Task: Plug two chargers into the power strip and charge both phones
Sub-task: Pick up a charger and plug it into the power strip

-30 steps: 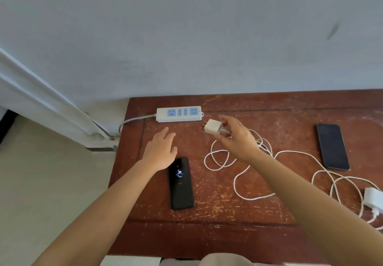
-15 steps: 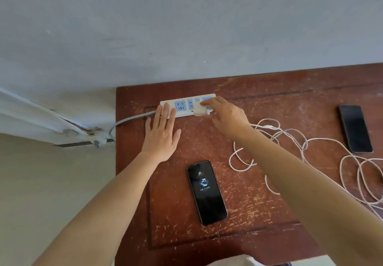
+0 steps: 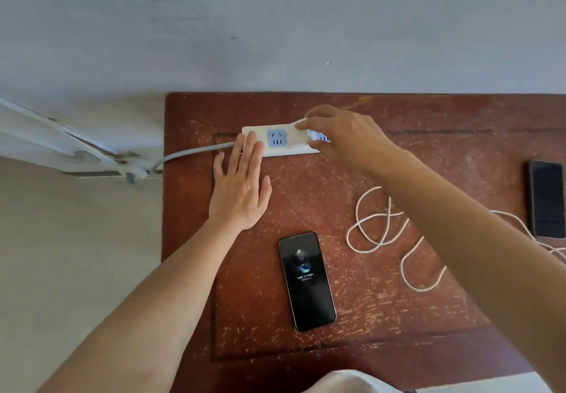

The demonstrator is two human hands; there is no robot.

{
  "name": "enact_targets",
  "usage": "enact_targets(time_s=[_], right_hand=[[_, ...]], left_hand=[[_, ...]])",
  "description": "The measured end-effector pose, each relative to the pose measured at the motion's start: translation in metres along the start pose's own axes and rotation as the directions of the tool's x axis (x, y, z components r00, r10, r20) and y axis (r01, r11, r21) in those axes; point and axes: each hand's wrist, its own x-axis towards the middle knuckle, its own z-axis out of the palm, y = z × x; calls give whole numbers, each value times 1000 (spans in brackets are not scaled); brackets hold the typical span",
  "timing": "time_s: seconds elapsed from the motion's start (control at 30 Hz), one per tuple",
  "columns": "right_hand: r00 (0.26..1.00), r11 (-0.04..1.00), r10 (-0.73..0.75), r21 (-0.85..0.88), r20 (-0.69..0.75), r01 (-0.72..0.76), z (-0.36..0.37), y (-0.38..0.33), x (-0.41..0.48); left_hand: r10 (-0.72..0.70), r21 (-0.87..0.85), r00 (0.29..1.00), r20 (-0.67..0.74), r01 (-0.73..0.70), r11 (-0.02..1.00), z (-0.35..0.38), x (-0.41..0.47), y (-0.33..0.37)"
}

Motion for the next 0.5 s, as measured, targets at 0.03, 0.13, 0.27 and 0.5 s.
enact_targets(time_s=[0.03,0.13,0.27,0.5], right_hand=[[1000,1000,-18,13,23,18,0,-1,1],[996,998,-50,29,70,48,-1,0,5],[990,999,-51,20,130,49,-7,-1,12],[973,998,-46,-38,226,56,-28,-19,28]], left_hand=[[-21,-17,1000,-12,21,1000,0,-1,0],[-57,-33,998,-31,56,998,-2,-2,2],[-64,-20,997,-43,63,998,-5,-3,3],[-122,-14,990,-76,121,992,-8,-2,5]])
